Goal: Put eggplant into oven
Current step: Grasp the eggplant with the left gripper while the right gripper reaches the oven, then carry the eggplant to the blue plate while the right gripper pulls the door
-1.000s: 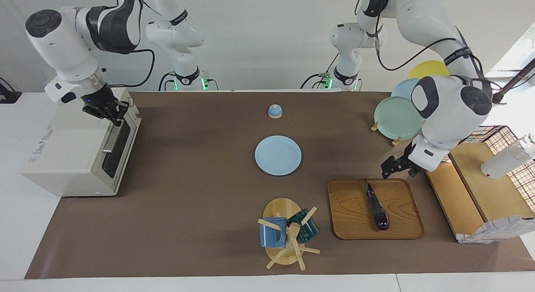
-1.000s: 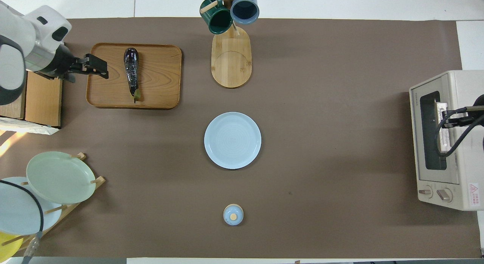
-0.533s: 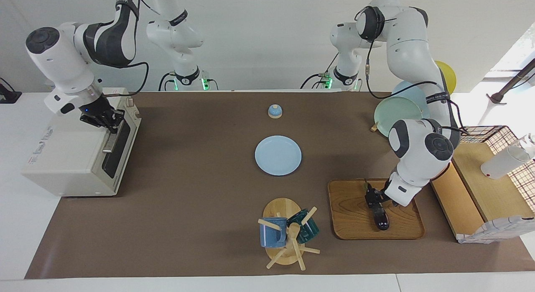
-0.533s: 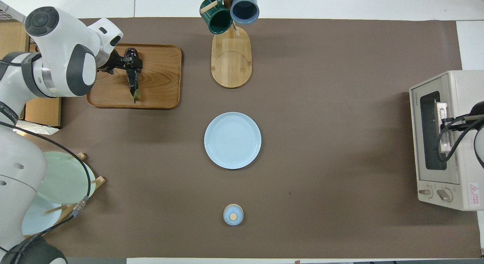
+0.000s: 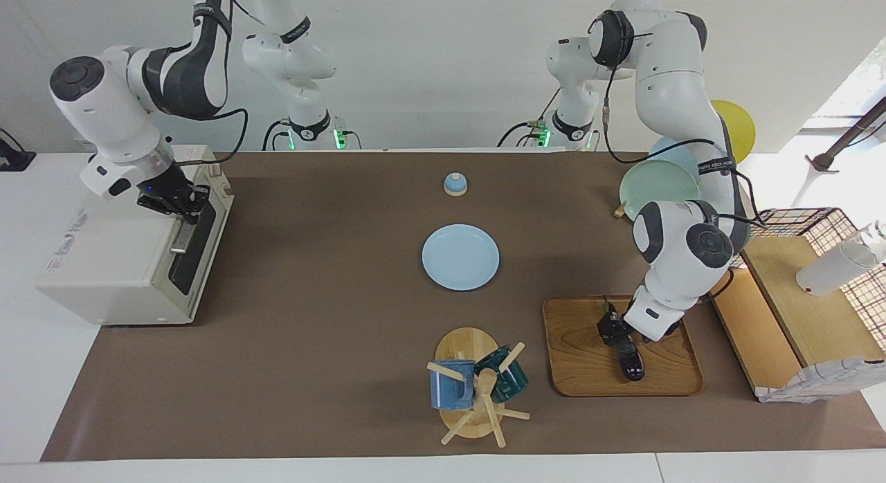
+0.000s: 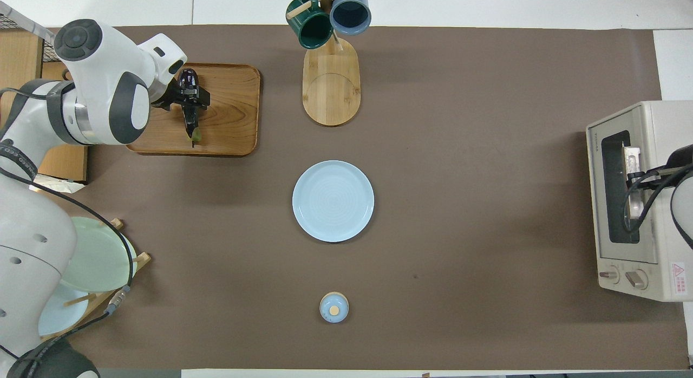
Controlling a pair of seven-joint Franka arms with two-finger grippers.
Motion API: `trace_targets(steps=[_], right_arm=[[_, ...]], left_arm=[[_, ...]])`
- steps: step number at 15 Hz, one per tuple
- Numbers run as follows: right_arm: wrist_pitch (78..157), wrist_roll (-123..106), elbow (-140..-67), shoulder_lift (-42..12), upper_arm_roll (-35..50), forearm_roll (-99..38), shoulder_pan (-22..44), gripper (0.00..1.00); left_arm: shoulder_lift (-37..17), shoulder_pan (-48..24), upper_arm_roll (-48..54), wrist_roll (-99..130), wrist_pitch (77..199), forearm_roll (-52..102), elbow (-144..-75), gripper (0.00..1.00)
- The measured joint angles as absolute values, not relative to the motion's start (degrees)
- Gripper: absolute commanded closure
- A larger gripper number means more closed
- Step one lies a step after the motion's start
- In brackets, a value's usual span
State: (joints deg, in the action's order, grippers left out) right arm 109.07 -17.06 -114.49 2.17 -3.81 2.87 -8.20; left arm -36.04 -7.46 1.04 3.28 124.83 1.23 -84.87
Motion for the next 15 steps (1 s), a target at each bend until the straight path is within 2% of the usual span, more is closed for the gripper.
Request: trace_targets(steps=[1,6,9,12,15], right_arm=[[109.3,-17.1,-114.7,2.2,-3.8,2.9,-8.1,1.00],[112.7,-17.1,-118.2,3.5,-3.2,2.8,-5.1,1.00],[115.5,-16.8,-120.6,3.1,-2.7,2.4,-2.5,1.00],[119.5,-15.7,-122.3,1.2,-2.6,1.5,-0.1,1.00],[127.2,-12.8,-124.7,-1.9,-2.5,1.3,2.2,1.00]], left_arm=[[-36.0,-7.5,1.0,3.3,124.9,1.2,-84.9,0.29],[-36.0,-7.5,1.0,3.2,124.9,1.2,-84.9,1.00],[-35.9,-7.4,1.0,3.2,124.4,1.2,-84.7,1.00],[-35.4,-7.4,1.0,3.3,119.7,2.9,-81.5,1.00],[-31.5,-7.9,1.2,3.6,115.4,5.4,-80.3,1.00]])
